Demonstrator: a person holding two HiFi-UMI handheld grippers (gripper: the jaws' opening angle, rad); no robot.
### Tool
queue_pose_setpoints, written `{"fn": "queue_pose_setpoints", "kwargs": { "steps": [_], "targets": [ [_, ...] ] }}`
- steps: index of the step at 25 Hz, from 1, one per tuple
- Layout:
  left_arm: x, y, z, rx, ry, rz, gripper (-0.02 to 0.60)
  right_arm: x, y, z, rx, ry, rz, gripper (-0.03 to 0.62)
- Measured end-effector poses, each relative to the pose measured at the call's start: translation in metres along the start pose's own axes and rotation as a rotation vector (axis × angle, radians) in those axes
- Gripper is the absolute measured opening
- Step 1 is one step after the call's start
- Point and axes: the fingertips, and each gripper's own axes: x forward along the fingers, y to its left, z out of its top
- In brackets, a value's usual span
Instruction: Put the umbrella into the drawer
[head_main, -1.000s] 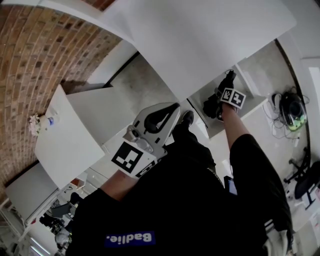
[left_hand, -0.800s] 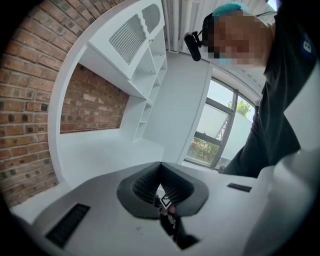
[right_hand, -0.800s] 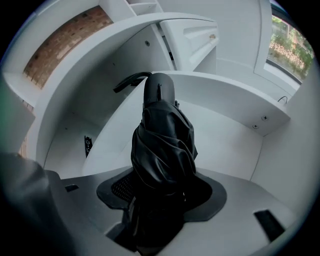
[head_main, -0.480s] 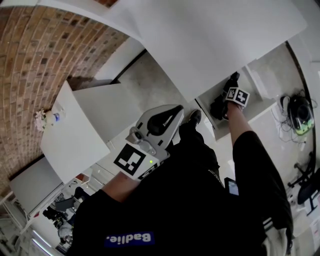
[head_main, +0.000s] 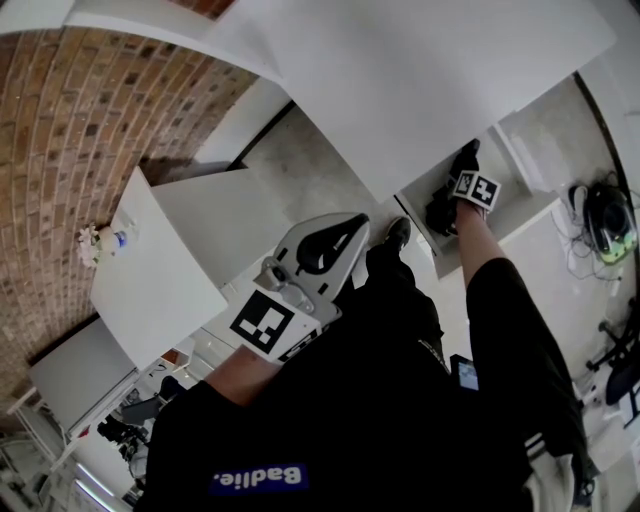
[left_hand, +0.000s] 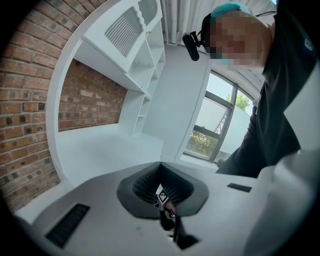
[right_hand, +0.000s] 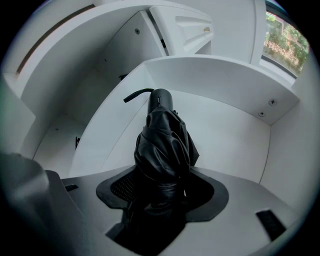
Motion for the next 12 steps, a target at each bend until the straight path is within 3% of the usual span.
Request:
{"fn": "queue_pose_setpoints", "kwargs": {
  "steps": [6,12],
  "targets": [
    [0.001,0.000,0.007,0.011,-0.031,-0.002,0.002,-0.013,0.006,0.005,0.042,-0.035,0.006,0.282],
    [-0.004,-0.014,0.012,0.019,-0.066,-0.062,0.002,-0.052,0.022,0.012,0.025,-0.102,0.049,0.282]
  ]
}}
